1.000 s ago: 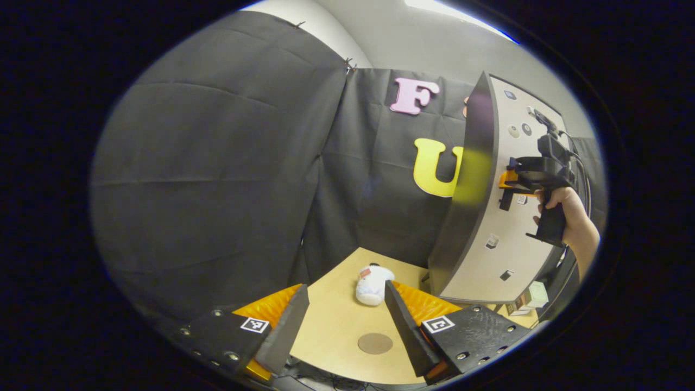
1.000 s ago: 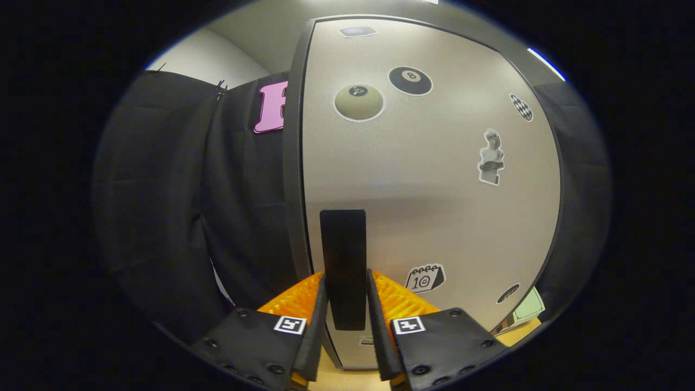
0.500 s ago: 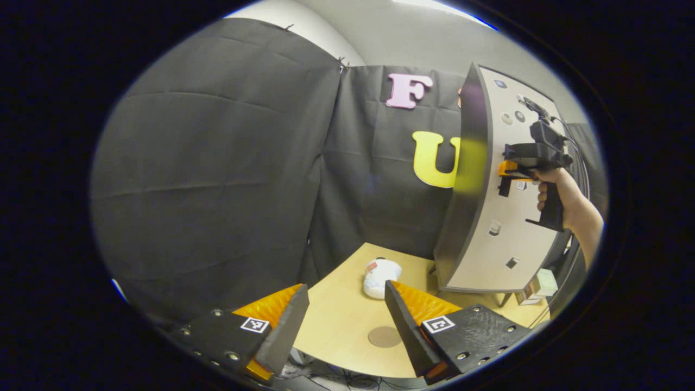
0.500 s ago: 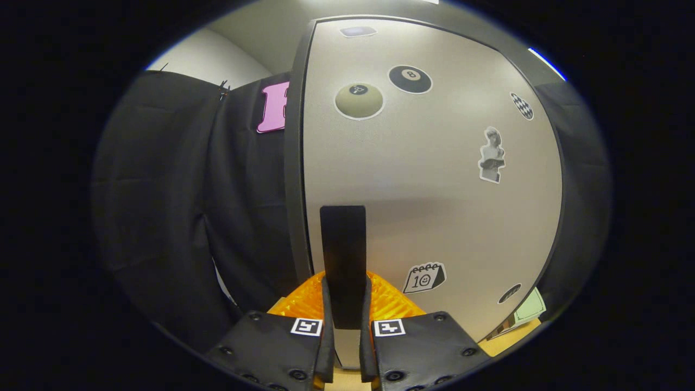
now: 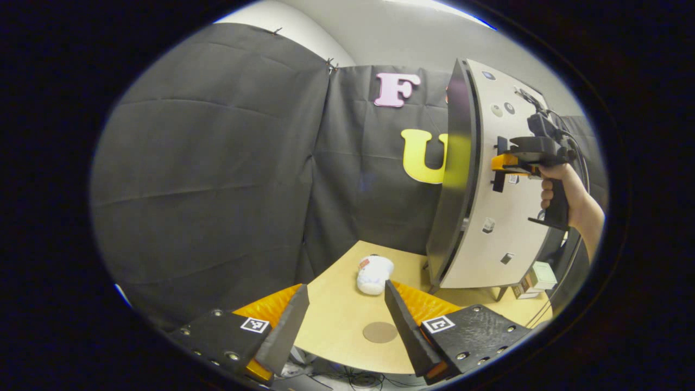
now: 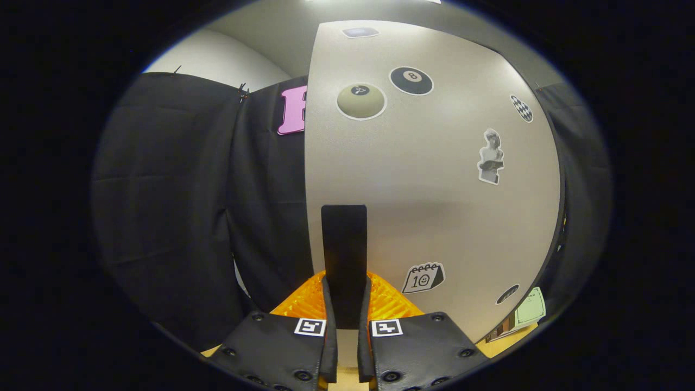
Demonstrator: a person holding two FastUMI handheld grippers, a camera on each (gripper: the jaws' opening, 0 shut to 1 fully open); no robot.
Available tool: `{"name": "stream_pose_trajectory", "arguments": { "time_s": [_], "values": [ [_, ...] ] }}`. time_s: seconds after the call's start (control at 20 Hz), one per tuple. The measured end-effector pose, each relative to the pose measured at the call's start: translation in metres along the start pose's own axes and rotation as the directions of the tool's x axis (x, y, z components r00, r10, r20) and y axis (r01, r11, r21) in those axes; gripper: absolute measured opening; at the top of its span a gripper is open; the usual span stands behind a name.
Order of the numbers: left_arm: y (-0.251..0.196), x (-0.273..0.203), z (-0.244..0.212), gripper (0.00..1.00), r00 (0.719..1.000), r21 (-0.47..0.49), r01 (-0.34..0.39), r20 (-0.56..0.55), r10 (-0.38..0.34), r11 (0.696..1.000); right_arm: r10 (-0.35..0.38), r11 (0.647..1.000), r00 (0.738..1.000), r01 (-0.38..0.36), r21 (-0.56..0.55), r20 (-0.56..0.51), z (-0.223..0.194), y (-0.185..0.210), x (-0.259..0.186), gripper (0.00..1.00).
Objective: Open the cabinet door with the right hand, grasp the bottle in the cabinet with the left hand and place it on the coaster, then close the cabinet door with the right hand.
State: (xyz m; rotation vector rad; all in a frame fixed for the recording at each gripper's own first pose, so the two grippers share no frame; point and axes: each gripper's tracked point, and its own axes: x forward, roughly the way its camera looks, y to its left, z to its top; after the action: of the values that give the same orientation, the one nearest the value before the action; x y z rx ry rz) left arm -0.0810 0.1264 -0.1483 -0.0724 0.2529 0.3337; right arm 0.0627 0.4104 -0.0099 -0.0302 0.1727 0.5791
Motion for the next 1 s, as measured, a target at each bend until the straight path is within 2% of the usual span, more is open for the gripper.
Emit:
{"name": "stream_pose_trajectory", "arguments": {
  "time_s": [0.6, 1.0],
  "values": [
    [-0.018, -0.011, -0.005, 0.85, 1.0, 0.038, 0.015, -0.007, -0.015, 0.999, 0.178, 0.984, 0.984, -0.178, -0.006, 0.004, -0.008, -0.012, -0.079, 0.17],
    [-0.056, -0.006, -0.001, 0.87, 0.997, 0.067, 0.073, -0.013, -0.073, 0.995, 0.213, 0.977, 0.977, -0.213, 0.008, -0.013, -0.011, -0.03, -0.107, 0.17]
  ]
}}
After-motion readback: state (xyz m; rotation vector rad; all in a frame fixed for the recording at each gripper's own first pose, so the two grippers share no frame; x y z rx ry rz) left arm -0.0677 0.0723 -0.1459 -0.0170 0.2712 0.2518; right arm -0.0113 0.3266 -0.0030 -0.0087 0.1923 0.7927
